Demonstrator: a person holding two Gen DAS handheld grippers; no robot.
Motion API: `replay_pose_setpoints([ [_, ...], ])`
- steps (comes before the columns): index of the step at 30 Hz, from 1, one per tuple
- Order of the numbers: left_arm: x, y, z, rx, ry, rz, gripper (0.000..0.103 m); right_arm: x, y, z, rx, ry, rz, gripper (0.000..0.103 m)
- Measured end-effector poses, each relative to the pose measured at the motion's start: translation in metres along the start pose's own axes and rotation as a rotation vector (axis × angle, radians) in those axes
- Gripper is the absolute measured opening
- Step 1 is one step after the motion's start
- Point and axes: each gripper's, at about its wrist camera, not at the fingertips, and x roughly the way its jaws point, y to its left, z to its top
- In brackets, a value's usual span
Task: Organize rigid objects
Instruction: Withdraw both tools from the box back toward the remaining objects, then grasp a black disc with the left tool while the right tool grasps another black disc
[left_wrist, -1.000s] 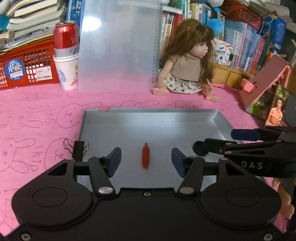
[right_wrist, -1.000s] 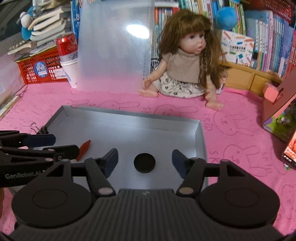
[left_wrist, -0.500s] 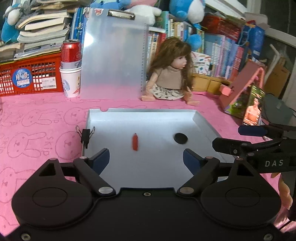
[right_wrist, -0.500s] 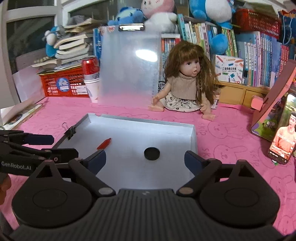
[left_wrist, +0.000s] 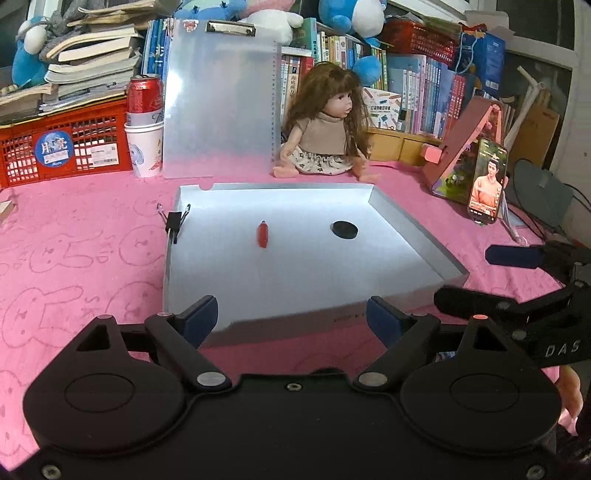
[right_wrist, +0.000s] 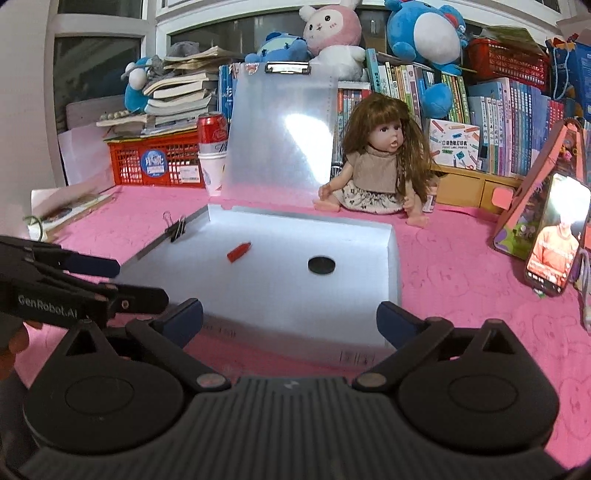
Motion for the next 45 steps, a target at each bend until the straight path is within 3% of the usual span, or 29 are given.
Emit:
replay_pose_setpoints([
  [7,-0.015,-0.01,-0.014,0.076,-0.053,0.033,0.087,-0.008,0.005,-0.021,-0.014,-0.02,-0.055,0.103],
  [18,-0.02,-0.003,-0.034,0.039,-0.07,0.067,0.087,-0.01,0.004,-0.042,0.006,0.0,-0.087,0.103],
  [24,-0.023,-0.003,-0.046,0.039,-0.081,0.077,0.087,-0.013,0.006,-0.05,0.018,-0.014,-0.063,0.103],
  [33,-0.023,0.005,-0.059,0.019,-0.056,0.103,0.078,-0.016,0.001,-0.055,0.064,-0.02,-0.049,0.103],
  [37,-0.022,0.01,-0.061,-0.01,-0.045,0.106,0.068,-0.017,-0.005,-0.056,0.097,-0.019,-0.049,0.1],
  [45,-0.019,0.01,-0.066,-0.008,-0.033,0.125,0.062,-0.018,-0.004,-0.058,0.118,-0.036,-0.05,0.084],
])
